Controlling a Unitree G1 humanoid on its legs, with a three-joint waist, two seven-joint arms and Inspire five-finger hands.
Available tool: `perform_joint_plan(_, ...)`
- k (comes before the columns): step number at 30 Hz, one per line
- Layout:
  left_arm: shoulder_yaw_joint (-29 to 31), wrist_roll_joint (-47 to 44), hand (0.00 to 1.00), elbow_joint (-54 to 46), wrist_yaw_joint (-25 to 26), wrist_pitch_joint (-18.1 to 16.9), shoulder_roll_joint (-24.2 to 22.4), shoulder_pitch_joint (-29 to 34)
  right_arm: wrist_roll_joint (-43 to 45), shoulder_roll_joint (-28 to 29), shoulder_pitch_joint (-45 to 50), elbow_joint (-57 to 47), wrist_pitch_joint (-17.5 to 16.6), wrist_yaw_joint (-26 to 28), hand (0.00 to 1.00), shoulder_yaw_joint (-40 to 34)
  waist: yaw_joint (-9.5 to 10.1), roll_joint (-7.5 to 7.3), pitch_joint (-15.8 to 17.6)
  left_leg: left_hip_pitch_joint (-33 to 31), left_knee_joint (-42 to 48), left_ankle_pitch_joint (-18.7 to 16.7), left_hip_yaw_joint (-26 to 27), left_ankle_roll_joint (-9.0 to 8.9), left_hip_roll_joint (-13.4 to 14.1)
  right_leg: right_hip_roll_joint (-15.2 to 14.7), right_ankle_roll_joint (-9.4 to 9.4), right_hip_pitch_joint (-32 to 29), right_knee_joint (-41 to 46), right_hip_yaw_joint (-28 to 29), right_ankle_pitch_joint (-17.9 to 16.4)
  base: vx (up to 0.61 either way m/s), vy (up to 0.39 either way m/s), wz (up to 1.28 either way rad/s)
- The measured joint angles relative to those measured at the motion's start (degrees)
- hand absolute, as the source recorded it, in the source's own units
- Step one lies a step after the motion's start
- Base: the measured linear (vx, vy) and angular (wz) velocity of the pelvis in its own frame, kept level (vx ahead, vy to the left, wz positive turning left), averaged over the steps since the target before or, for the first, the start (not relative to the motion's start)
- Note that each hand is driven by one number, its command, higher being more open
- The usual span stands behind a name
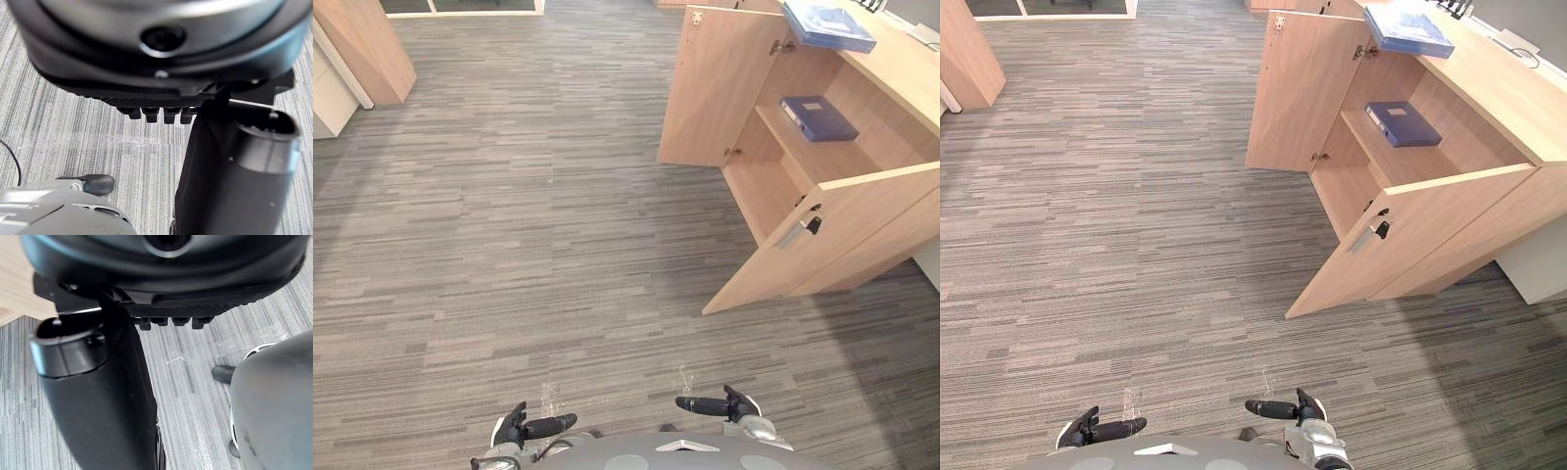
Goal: Walk over to the cabinet, pick up the folder, carry it to the office cabinet, place the folder inside the office cabinet, then close the office cabinet door
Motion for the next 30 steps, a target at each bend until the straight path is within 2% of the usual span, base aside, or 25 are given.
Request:
perform_joint_plan(16, 0.0, -0.1, 1.00, 0.0, 0.1, 0.0, 0.0, 0.0, 0.0, 0.1, 0.0, 0.0, 0.0, 0.0, 1.00, -0.1, 0.00, -0.06, 0.0, 0.0, 0.1, 0.0, -0.3, -0.05, -0.3, -0.3, 0.01, 0.1, -0.2, -0.6, 0.0, 0.00, 0.000, 0.01)
perform_joint_plan(18, 0.1, -0.6, 1.00, 0.0, 0.1, 0.0, 0.0, 0.0, 0.0, 0.1, 0.0, -0.1, 0.0, 0.0, 1.00, -0.1, 0.00, -0.14, 0.2, -0.1, 0.2, 0.0, -0.6, -0.05, -0.4, -0.4, 0.01, 0.2, -0.2, -1.1, 0.0, -0.01, -0.002, 0.11)
perform_joint_plan(19, 0.3, -1.2, 1.00, -0.1, 0.2, -0.1, 0.2, -0.1, 0.1, 0.2, 0.0, 0.0, 0.0, 0.0, 1.00, 0.0, -0.01, -0.61, 0.3, -1.8, 2.6, -1.1, -0.8, -0.19, -0.3, -0.6, -0.34, 0.0, 0.1, -1.4, -0.3, -0.02, -0.023, 0.21)
perform_joint_plan(20, 0.3, -2.6, 1.00, -0.6, 0.5, -0.2, 0.4, -0.5, 0.3, 0.4, -0.1, 0.0, 0.0, 0.1, 1.00, 0.1, 0.02, -0.81, 1.0, -6.3, 11.3, -5.3, -1.1, -0.30, 0.5, -0.6, -1.03, -0.1, 0.1, -2.3, -1.3, -0.05, -0.050, 0.25)
perform_joint_plan(22, 1.2, -5.2, 1.00, -1.1, 0.8, -0.2, -0.2, -0.7, 1.2, 0.1, -0.4, -0.1, 0.0, 0.1, 1.00, 0.1, 0.09, -0.01, 2.2, -11.8, 23.6, -9.3, -0.2, -2.36, 2.8, 0.1, -1.62, 0.0, 0.7, -3.1, -2.6, -0.08, -0.037, 0.28)
perform_joint_plan(23, 2.7, -7.9, 1.00, -2.8, 0.8, -0.4, -0.9, -0.9, 1.4, -0.4, -0.5, 0.0, 0.0, 0.0, 1.00, 0.4, 0.31, 0.30, 2.8, -16.8, 34.6, -9.5, 1.2, -3.06, 4.8, 0.4, -1.99, 0.1, 1.5, -3.9, -3.3, -0.09, -0.002, 0.41)
perform_joint_plan(24, 3.0, -10.0, 1.00, -4.8, 0.8, -0.6, -1.6, -1.1, 2.5, -1.1, -0.5, 0.0, 0.0, 0.0, 1.00, 1.2, 0.43, 1.03, 3.4, -20.7, 44.3, -7.5, 2.1, -3.24, 6.9, 0.7, -2.08, 1.7, 1.5, -4.7, -3.8, -0.07, 0.011, 0.34)
perform_joint_plan(25, 3.1, -11.0, 1.00, -5.5, 0.8, -0.7, -1.9, -1.0, 2.7, -1.3, -0.5, 0.0, 0.0, 0.0, 1.00, 1.3, 0.56, 1.18, 3.8, -22.3, 48.4, -5.5, 2.6, -3.64, 7.7, 0.6, -2.15, 2.8, 1.5, -4.8, -4.1, 0.03, 0.042, 0.18)
perform_joint_plan(26, 3.1, -13.3, 1.00, -7.2, 0.8, -1.1, -1.7, -0.5, 2.7, -1.5, -0.3, 0.0, 0.0, -0.2, 1.00, 2.2, 0.93, 1.05, 4.4, -25.3, 55.3, -4.2, 4.2, -2.31, 9.5, -0.3, -2.19, 4.4, 1.5, -4.7, -4.7, 0.11, 0.091, -0.05)
perform_joint_plan(27, 2.7, -14.9, 1.00, -8.5, 0.8, -1.2, -1.9, 0.1, 2.7, -1.7, -0.2, 0.0, 0.1, -0.3, 1.00, 2.2, 1.30, 1.19, 4.5, -26.6, 56.4, -6.5, 5.6, -1.45, 10.8, -1.2, -2.04, 5.1, 1.9, -4.1, -5.0, 0.17, 0.134, -0.21)
perform_joint_plan(28, 1.6, -17.2, 1.00, -9.9, 0.5, -1.3, -1.9, 1.1, 2.7, -2.0, -0.3, -0.1, 0.3, -0.3, 1.00, 2.2, 1.84, 0.78, 4.3, -28.2, 53.7, -8.4, 6.2, -1.43, 12.0, -2.7, -1.20, 5.0, 2.8, -3.5, -5.8, 0.17, 0.129, -0.25)
perform_joint_plan(29, 1.3, -18.3, 1.00, -10.6, 0.4, -1.3, -1.9, 1.1, 2.7, -2.1, -0.3, -0.1, 0.7, -0.3, 1.00, 2.1, 1.91, 0.79, 4.4, -28.8, 50.9, -8.6, 6.2, -1.42, 12.3, -3.6, -0.78, 4.9, 3.1, -3.0, -6.1, 0.21, 0.177, -0.30)
perform_joint_plan(30, 1.0, -19.4, 1.00, -11.7, 0.2, -1.4, -2.2, 2.3, 2.8, -2.2, -0.4, -0.1, 1.0, -0.3, 1.00, 2.2, 1.88, 0.92, 4.6, -29.5, 42.5, -8.1, 5.1, -1.85, 12.1, -5.4, 0.37, 5.0, 3.9, -2.2, -6.9, 0.25, 0.259, -0.33)
